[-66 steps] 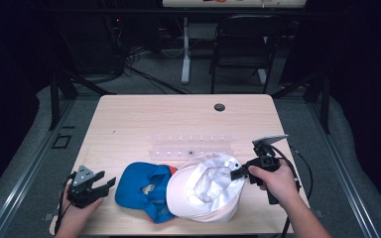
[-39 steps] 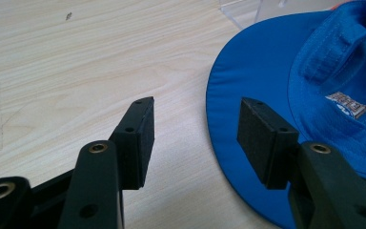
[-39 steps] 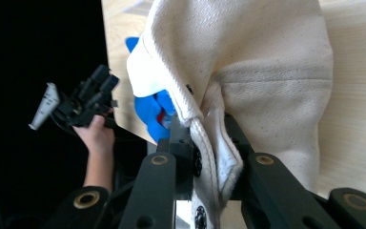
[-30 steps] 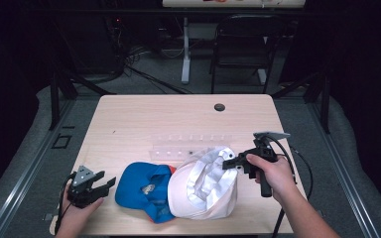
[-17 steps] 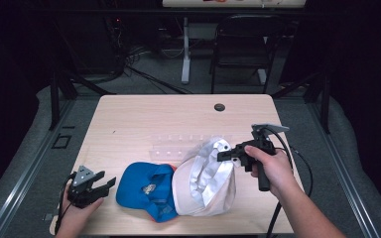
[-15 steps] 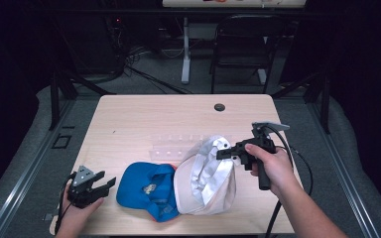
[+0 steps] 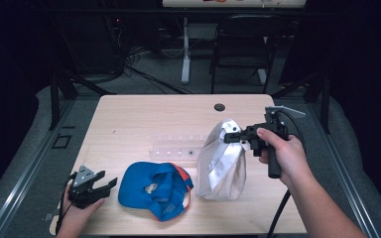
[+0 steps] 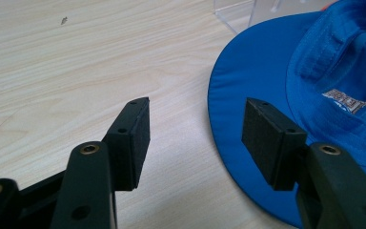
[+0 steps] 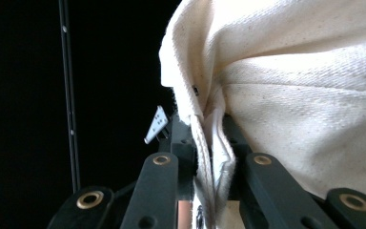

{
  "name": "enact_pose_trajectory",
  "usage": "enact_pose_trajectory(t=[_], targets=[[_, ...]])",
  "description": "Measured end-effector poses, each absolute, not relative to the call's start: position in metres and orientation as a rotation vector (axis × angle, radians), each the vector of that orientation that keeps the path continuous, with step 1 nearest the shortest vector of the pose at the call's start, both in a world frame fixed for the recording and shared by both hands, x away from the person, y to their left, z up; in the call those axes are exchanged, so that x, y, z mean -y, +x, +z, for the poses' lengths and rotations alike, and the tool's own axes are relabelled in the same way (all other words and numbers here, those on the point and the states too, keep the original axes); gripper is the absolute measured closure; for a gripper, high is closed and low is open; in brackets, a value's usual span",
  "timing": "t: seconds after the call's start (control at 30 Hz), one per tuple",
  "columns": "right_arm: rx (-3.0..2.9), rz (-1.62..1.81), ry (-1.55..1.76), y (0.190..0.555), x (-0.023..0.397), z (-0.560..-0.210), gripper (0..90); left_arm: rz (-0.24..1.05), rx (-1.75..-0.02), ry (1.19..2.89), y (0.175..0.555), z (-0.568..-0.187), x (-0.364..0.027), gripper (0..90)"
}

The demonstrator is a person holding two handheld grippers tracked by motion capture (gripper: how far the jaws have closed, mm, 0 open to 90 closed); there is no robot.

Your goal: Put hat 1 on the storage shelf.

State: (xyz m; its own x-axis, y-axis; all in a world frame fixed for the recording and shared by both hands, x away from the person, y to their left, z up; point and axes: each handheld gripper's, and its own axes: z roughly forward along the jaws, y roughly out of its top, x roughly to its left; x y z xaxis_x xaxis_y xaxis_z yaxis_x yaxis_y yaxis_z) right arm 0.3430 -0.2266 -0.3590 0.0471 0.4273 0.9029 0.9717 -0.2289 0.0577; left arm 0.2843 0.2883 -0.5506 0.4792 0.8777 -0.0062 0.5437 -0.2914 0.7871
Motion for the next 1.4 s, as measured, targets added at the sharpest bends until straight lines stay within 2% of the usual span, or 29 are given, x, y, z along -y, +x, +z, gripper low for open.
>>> enact_pose_trajectory(t=[0.47, 1.1, 1.4], targets=[[1.383, -1.228, -1.745, 0.361, 0.23, -0.328, 80.7, 0.568, -1.159, 1.969, 0.283, -0.552, -0.284, 41.0], [1.562, -1.202, -1.661, 0.395, 0.172, -0.29, 80.7, 0.556, -1.179, 1.995, 0.283, -0.552, -0.291, 41.1], [1.621, -1.19, -1.623, 0.411, 0.149, -0.285, 80.7, 0.561, -1.187, 1.984, 0.279, -0.552, -0.297, 41.2]])
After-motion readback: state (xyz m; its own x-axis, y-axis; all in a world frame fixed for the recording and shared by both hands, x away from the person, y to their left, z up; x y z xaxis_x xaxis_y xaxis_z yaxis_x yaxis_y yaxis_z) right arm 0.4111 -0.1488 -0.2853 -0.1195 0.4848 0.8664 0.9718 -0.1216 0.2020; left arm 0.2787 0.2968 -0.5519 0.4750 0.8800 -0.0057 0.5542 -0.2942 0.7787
